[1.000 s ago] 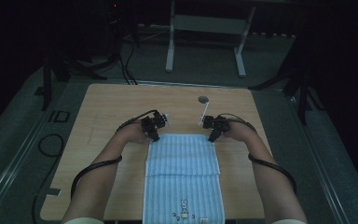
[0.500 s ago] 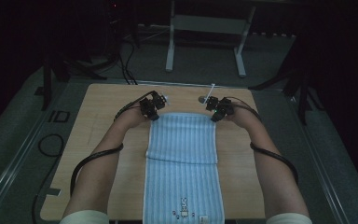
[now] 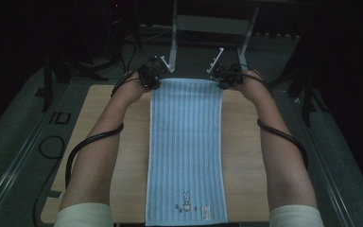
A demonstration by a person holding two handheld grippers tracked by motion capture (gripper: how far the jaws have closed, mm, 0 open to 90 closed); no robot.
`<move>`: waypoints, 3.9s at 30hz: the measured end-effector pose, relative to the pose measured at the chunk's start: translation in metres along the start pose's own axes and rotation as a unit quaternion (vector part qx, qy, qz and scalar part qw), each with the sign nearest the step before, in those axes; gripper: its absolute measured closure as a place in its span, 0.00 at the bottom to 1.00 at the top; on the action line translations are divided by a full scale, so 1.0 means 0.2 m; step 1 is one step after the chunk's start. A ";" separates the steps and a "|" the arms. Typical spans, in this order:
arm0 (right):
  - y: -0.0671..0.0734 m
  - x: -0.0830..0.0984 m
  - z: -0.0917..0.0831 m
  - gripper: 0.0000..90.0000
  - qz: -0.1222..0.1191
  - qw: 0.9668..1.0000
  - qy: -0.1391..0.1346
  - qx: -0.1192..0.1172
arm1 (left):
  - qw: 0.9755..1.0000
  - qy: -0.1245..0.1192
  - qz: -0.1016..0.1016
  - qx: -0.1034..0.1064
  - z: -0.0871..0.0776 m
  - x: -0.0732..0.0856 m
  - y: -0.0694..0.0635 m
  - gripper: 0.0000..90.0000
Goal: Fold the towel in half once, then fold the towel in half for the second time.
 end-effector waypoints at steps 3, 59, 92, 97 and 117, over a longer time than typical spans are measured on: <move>-0.03 -0.04 -0.05 0.94 -0.004 1.000 -0.010 0.021 | 1.000 -0.001 -0.004 -0.001 -0.01 -0.01 0.01 0.94; 1.19 0.75 -0.21 0.91 -0.087 0.984 -0.047 -0.145 | 0.964 -0.006 0.061 0.257 -0.36 0.68 -1.19 0.91; 0.95 0.70 0.02 0.63 -0.085 0.975 -0.035 -0.200 | 0.965 0.029 -0.018 0.258 -0.10 0.75 -0.91 0.52; 0.90 0.66 0.12 0.81 -0.074 0.976 -0.013 -0.206 | 0.966 0.027 -0.014 0.258 -0.02 0.67 -0.90 0.58; 1.12 0.71 0.24 0.88 -0.078 0.966 0.010 -0.247 | 0.950 0.049 0.010 0.309 0.05 0.72 -1.13 0.64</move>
Point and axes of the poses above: each handheld gripper's, and its own axes: z roughly forward along the jaws, x roughly out of its underside, y roughly to its left, the point moved 9 cm from there along z, roughly forward along the jaws, and after that the axes turned 10 degrees about -y, right-handed, at the moved point
